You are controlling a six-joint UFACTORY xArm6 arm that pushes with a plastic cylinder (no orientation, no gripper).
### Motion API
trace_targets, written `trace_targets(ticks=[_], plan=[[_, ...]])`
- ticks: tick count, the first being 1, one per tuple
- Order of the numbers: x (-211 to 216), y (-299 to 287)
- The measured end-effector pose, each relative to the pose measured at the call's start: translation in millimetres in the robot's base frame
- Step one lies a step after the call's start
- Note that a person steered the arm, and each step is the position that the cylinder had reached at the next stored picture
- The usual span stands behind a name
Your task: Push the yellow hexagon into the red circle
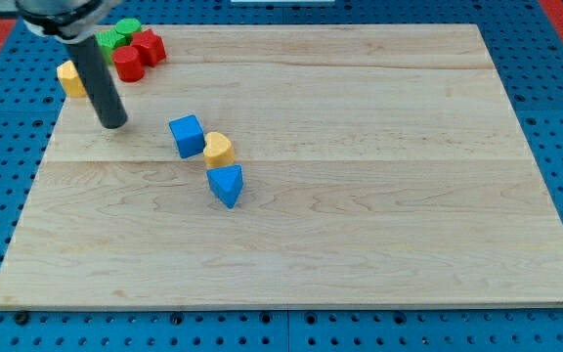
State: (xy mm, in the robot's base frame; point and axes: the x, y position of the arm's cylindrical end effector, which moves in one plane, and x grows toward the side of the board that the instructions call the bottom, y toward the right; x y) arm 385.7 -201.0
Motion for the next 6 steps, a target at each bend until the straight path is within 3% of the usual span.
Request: trace_targets(ticks=[1, 2, 3, 6], plan=[[-1, -17], [-5, -78], [-13, -104], [-90, -88]])
